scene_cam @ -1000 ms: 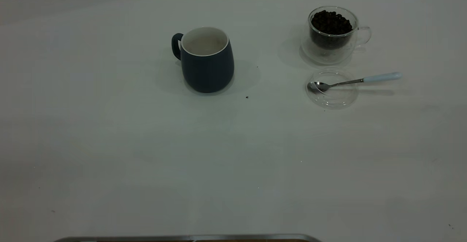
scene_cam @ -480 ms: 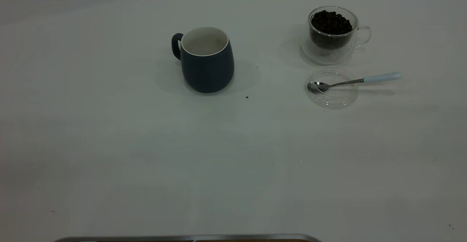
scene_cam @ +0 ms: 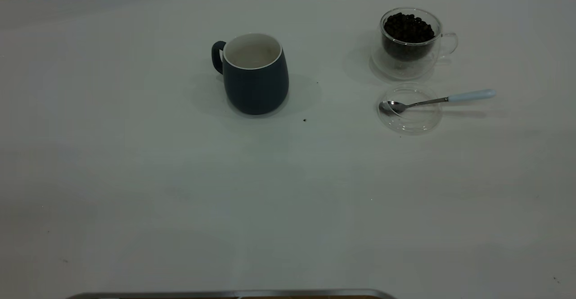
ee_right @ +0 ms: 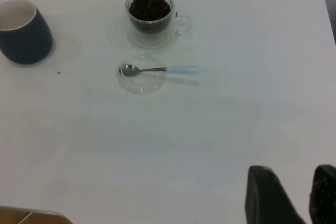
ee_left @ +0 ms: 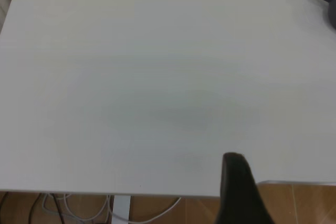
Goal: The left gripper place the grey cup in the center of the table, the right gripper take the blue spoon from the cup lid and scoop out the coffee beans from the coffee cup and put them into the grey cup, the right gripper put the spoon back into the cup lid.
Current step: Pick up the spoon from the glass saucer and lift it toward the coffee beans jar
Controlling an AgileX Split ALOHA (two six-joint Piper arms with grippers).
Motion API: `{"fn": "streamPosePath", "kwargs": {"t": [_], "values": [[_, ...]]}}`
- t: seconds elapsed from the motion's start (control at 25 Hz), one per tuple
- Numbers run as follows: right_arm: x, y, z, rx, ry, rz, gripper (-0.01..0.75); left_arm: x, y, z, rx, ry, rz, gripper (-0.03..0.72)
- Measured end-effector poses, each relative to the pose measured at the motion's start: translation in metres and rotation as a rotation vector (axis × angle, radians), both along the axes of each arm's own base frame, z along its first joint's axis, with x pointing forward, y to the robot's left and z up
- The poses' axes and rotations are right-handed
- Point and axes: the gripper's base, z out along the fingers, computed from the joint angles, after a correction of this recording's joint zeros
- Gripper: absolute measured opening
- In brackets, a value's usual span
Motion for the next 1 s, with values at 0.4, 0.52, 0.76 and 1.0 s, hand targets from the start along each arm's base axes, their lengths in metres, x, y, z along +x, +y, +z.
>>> {"fn": "streamPosePath", "kwargs": {"t": [0.4, 0.52, 0.76, 1.0], "values": [[0.000, 0.003, 0.000, 0.034, 0.001, 0.022, 0.240, 0.000, 0.000, 0.000, 0.001, 0.000, -0.001, 0.508], [0.000, 0.006, 0.001, 0.060, -0.006, 0.037, 0.240, 0.000, 0.000, 0.000, 0.001, 0.000, -0.001, 0.508], [0.008, 0.008, 0.004, 0.118, 0.014, 0.025, 0.263, 0.000, 0.000, 0.000, 0.002, 0.000, -0.002, 0.508], [0.064, 0.008, 0.017, 0.154, 0.031, -0.012, 0.473, 0.000, 0.000, 0.000, 0.002, 0.000, -0.002, 0.508]]}}
